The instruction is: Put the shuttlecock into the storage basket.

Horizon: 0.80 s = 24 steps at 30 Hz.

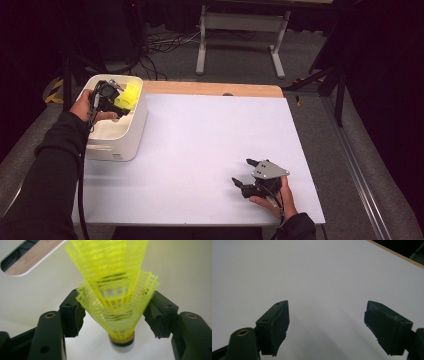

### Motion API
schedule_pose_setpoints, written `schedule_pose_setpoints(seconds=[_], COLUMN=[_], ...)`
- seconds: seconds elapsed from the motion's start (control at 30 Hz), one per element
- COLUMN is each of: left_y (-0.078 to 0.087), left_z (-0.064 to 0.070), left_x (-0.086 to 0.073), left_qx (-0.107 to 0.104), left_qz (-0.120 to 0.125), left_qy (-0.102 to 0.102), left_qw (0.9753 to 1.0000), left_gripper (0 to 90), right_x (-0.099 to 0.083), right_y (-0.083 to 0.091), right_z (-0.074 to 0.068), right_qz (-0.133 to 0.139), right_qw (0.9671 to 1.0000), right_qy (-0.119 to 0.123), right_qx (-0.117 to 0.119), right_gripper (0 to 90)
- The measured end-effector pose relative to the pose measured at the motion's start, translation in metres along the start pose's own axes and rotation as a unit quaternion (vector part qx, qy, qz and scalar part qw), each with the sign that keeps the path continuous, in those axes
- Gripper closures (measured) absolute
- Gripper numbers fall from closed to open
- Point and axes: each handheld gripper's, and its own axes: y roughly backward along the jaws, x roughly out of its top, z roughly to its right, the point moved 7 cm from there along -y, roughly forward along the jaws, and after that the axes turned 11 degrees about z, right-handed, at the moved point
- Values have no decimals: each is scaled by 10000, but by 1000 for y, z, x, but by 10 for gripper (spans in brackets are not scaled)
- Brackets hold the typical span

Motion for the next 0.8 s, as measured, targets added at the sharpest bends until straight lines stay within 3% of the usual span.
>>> schedule_pose_setpoints(seconds=[0.23, 0.3, 0.43, 0.67, 0.8], left_y=[-1, -1, 3, 8, 13], left_z=[1, 1, 2, 8, 7], left_x=[-1, -1, 3, 9, 12], left_qx=[-1, 31, 17, -97, 63], left_qz=[-62, -96, 14, 266, 419], left_qy=[-11, -45, -150, -193, -251], left_qw=[10000, 9999, 9999, 9994, 9988], left_gripper=[384, 319, 240, 190, 185], right_x=[-2, -2, -3, -1, -1], right_y=[-2, -3, -3, -3, -3], right_z=[-3, -4, -4, -4, -5], right_qz=[-101, -126, -146, -131, -142], right_qw=[9999, 9998, 9998, 9998, 9998], right_qy=[18, 38, 39, 40, 68], right_qx=[81, 115, 107, 115, 125], right_gripper=[205, 203, 203, 203, 203])
